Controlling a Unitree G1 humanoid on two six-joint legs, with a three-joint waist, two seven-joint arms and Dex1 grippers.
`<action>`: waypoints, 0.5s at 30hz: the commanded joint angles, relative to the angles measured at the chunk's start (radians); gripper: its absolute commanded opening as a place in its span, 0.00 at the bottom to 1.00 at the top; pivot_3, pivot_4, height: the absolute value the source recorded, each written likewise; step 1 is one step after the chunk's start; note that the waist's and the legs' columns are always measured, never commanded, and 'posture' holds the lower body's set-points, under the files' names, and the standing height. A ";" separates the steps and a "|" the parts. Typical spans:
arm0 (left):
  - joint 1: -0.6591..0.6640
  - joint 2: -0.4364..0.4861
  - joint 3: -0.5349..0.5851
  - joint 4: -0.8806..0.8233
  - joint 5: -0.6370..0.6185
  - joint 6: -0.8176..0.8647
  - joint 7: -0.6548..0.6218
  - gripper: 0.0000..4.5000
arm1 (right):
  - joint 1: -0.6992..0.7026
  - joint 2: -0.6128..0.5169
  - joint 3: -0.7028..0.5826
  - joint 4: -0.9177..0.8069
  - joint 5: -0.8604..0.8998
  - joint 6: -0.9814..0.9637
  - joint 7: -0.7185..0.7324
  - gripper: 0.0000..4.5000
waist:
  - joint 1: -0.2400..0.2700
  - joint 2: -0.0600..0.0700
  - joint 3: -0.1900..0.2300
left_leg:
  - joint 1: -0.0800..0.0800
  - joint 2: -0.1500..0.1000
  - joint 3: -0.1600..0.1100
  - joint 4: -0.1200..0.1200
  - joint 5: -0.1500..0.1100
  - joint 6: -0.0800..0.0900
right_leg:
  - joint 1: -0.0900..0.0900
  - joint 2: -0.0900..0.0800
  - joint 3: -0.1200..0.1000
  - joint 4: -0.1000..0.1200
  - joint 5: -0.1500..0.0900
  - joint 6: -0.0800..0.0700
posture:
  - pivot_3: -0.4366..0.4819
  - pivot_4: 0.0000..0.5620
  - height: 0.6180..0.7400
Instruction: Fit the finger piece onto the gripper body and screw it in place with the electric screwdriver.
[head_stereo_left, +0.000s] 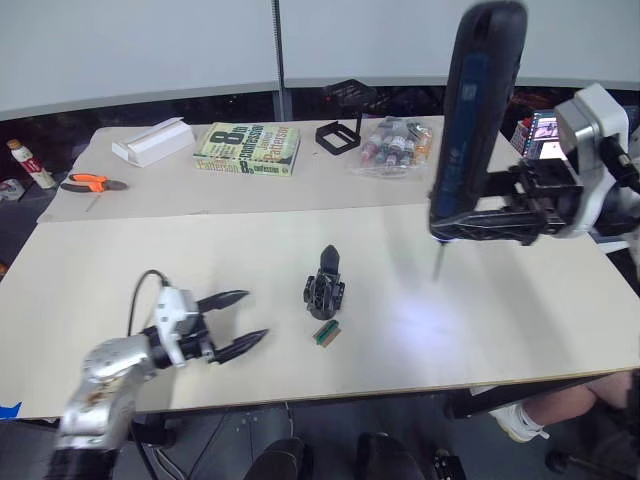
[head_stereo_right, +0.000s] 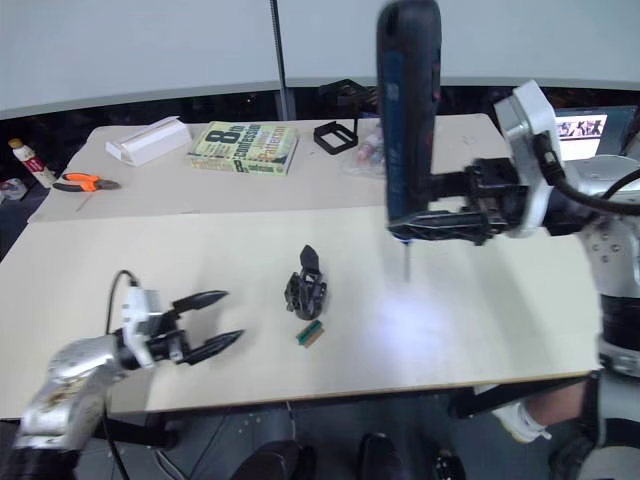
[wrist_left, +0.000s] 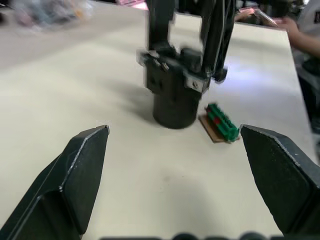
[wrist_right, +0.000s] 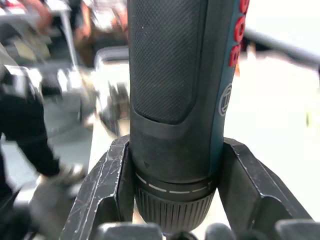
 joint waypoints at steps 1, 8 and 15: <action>0.042 0.051 0.104 -0.067 -0.053 0.033 0.001 0.99 | 0.018 -0.098 0.070 0.081 -0.126 -0.021 0.090 0.43 | -0.001 0.002 0.001 | 0.000 0.000 0.000 0.000 -0.001 -0.001 | 0.001 0.000 0.000 -0.002 0.000 0.000 | 0.48 0.27 1.00; 0.173 0.125 0.240 -0.124 -0.051 0.059 -0.011 0.99 | -0.038 -0.176 0.308 0.252 -0.433 -0.004 0.126 0.43 | -0.009 0.007 0.004 | -0.001 0.000 0.004 -0.002 0.000 -0.012 | -0.001 0.000 0.001 -0.004 0.000 0.000 | 0.48 0.27 1.00; 0.291 0.123 0.305 -0.117 -0.018 0.010 -0.038 0.99 | -0.112 -0.051 0.466 0.492 -0.717 -0.014 -0.037 0.43 | -0.014 0.007 0.005 | -0.002 0.001 0.006 -0.004 0.000 -0.013 | -0.005 0.000 0.001 -0.004 0.000 0.000 | 0.48 0.27 1.00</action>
